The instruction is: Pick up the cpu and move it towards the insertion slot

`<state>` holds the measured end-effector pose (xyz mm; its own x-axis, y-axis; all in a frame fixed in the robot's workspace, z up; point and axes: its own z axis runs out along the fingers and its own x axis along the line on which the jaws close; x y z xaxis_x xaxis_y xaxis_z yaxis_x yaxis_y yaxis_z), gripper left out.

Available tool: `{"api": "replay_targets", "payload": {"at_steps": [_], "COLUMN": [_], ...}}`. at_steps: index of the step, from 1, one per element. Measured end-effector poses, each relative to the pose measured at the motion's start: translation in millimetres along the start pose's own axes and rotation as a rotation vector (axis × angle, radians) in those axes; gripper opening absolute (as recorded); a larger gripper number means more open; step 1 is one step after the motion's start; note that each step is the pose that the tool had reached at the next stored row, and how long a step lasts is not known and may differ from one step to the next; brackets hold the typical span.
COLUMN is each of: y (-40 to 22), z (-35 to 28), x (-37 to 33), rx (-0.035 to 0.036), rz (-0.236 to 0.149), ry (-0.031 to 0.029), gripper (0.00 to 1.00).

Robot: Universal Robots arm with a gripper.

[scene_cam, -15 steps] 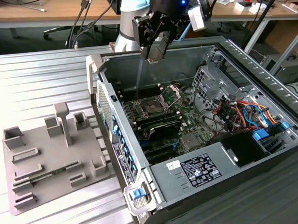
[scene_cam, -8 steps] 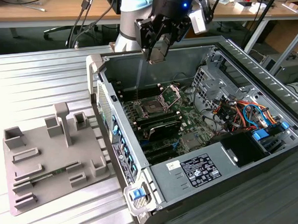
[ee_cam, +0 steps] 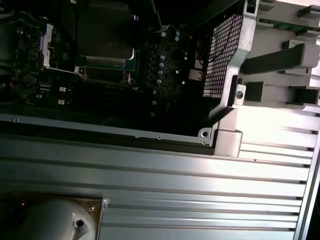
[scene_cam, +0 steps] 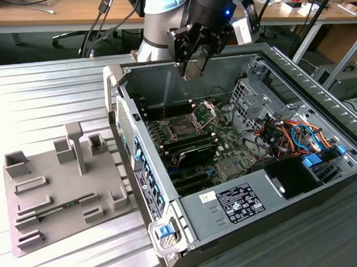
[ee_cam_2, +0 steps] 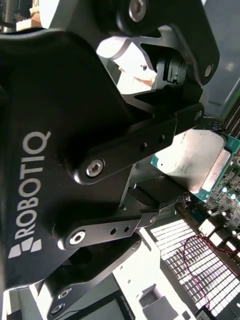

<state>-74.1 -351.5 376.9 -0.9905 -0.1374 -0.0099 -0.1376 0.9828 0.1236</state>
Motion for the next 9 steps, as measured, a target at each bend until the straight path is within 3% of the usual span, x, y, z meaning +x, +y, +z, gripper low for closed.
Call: {"api": "replay_targets", "payload": {"at_steps": [9], "y": [-5.7], "z": [6.2], "x": [-7.9], "rx": [-0.0005], "rz": [0.000], "ry": [0.0000], "gripper": [0.55]}}
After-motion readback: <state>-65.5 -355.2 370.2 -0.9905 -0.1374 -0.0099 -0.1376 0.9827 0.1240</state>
